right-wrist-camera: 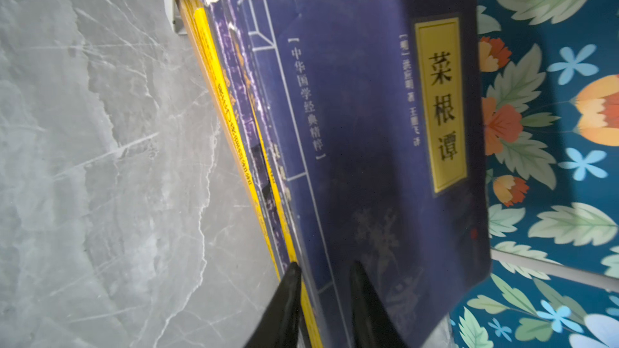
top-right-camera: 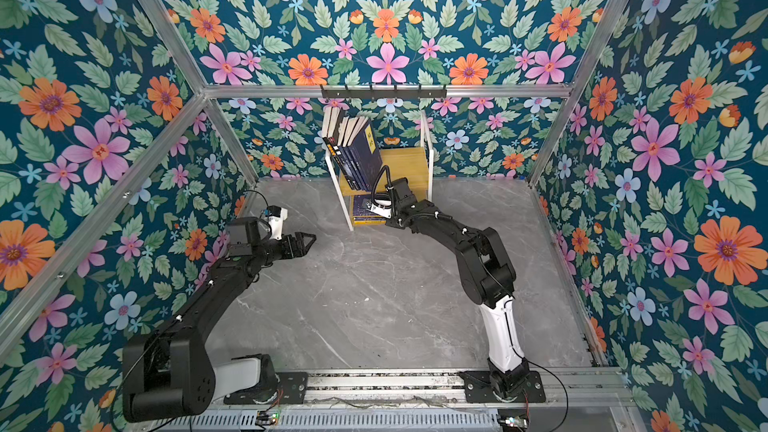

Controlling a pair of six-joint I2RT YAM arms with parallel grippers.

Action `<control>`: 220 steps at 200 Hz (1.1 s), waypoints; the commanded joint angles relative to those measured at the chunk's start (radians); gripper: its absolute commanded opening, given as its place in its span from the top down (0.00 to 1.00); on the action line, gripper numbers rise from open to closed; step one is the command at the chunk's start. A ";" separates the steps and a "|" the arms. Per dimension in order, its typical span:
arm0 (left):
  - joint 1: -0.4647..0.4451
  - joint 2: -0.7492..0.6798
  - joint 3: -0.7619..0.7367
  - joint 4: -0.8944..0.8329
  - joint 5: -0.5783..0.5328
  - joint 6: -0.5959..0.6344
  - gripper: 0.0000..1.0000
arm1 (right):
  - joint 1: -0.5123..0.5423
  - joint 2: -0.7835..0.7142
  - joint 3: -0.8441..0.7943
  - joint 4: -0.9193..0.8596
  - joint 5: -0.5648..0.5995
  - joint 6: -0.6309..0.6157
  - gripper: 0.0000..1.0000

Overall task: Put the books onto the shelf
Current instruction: 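Open the right gripper and draw it back from the shelf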

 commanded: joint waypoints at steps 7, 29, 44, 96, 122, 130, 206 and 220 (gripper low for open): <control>0.002 -0.001 0.011 0.009 -0.001 0.026 0.09 | 0.009 -0.101 -0.059 0.006 -0.062 0.041 0.70; 0.002 -0.002 0.004 0.015 -0.006 0.045 0.09 | 0.015 -0.199 -0.137 0.021 -0.085 0.088 0.69; 0.004 0.001 0.015 0.009 -0.007 0.050 0.09 | 0.021 -0.274 -0.194 0.022 -0.088 0.137 0.67; 0.004 0.001 0.043 -0.036 -0.033 0.119 0.04 | 0.023 -0.553 -0.411 0.059 -0.090 0.353 0.51; 0.001 0.005 0.063 -0.048 -0.056 0.170 0.00 | 0.022 -0.674 -0.528 0.108 -0.070 0.455 0.40; -0.002 0.010 0.074 -0.052 -0.072 0.185 0.00 | 0.022 -0.706 -0.565 0.131 -0.047 0.483 0.37; -0.016 0.051 0.056 0.111 -0.202 0.367 0.00 | -0.037 -0.955 -0.848 0.204 0.073 0.745 0.01; -0.016 0.058 -0.019 0.248 -0.192 0.342 0.00 | -0.081 -0.984 -0.914 0.241 0.081 0.816 0.01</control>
